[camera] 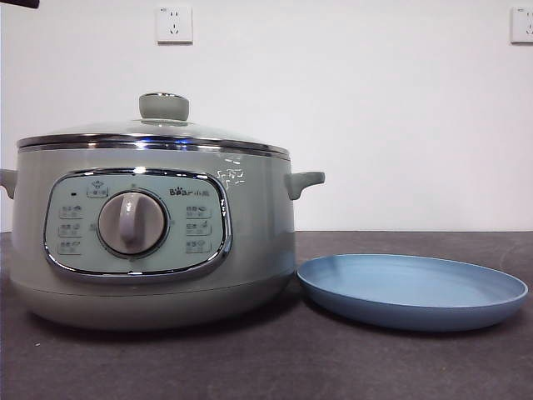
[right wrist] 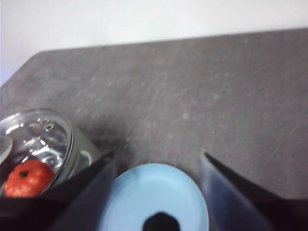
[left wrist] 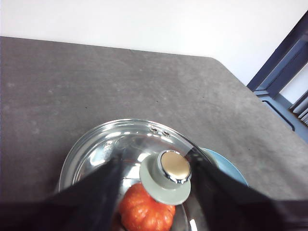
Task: Take the pumpkin out from the steamer,put the pumpkin in the blue plate,close the lid
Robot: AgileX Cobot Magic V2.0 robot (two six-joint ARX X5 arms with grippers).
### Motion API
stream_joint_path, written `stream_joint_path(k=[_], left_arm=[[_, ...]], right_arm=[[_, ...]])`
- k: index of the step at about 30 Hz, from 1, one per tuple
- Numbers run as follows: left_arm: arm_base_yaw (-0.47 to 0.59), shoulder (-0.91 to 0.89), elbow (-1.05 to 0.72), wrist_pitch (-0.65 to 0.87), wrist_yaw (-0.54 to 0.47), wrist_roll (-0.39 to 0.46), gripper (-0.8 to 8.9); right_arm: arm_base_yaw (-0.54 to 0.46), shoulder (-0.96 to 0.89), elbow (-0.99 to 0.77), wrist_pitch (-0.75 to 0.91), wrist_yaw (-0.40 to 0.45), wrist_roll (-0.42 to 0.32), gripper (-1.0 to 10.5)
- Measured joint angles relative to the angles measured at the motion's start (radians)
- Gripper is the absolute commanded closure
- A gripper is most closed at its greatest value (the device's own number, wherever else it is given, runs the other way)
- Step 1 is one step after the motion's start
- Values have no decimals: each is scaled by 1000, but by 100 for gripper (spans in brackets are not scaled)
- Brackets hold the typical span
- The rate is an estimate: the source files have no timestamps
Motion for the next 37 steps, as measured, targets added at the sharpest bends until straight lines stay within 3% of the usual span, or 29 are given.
stream_joint_path(k=[15, 22, 30, 37], left_arm=[[-296, 164, 149, -72, -241, 24, 337], [-427, 322, 215, -126, -441, 97, 337], [-498, 439, 220, -127, -553, 152, 338], [-519, 480, 220, -128, -582, 181, 348]], right_arm=[[103, 11, 1, -19, 0, -5, 380], [110, 11, 1, -27, 0, -5, 380], [110, 11, 1, -50, 0, -5, 381], [110, 11, 1, -50, 0, -5, 382]])
